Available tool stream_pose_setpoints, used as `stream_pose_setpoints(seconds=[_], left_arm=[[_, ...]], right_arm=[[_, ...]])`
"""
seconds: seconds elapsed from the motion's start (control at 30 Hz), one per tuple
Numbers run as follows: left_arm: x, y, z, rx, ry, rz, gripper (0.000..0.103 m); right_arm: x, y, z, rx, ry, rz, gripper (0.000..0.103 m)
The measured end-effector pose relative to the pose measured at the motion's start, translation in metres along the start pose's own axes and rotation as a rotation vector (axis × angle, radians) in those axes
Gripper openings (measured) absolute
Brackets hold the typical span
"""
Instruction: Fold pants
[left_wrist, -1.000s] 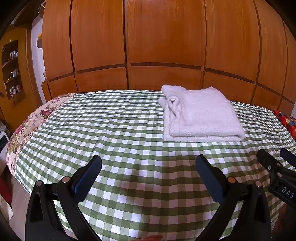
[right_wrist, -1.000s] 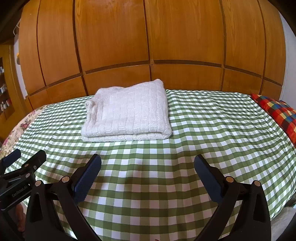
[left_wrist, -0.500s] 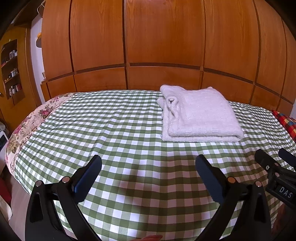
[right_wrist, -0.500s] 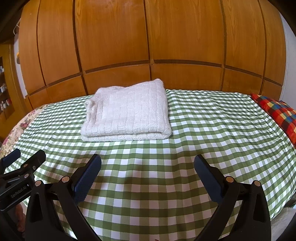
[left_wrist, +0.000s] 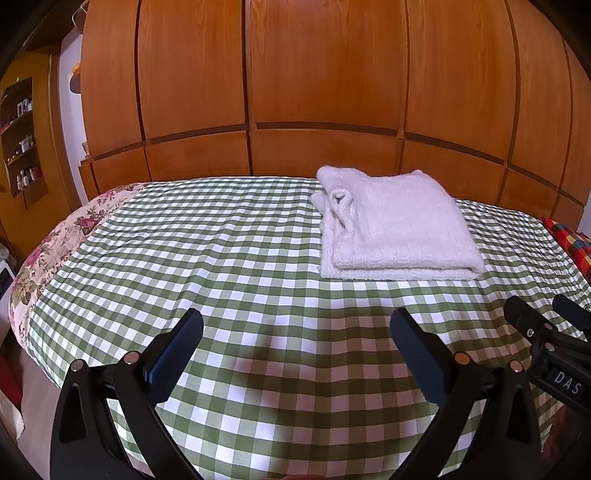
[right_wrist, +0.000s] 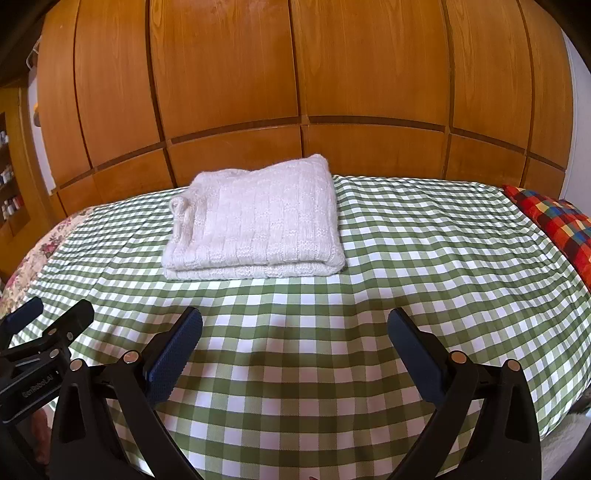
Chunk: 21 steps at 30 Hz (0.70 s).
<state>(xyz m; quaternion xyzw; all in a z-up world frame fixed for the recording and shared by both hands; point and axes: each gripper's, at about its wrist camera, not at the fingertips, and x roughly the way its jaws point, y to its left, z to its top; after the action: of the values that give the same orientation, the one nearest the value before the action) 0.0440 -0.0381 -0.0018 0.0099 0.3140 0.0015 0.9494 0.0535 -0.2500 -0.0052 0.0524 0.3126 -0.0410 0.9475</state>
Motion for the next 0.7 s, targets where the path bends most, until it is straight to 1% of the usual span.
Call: stream_pose_setpoints(seconds=[0.47, 0.7], left_arm=[[-0.0008, -0.002, -0.002, 0.0, 0.005, -0.017, 0.101], [-0.0004, -0.0019, -0.004, -0.014, 0.01, -0.04, 0.101]], right_arm=[[0.0027, 0.0017, 0.0, -0.008, 0.011, 0.001, 0.099], [0.0051, 0.0003, -0.0011, 0.0, 0.018, 0.007, 0.099]])
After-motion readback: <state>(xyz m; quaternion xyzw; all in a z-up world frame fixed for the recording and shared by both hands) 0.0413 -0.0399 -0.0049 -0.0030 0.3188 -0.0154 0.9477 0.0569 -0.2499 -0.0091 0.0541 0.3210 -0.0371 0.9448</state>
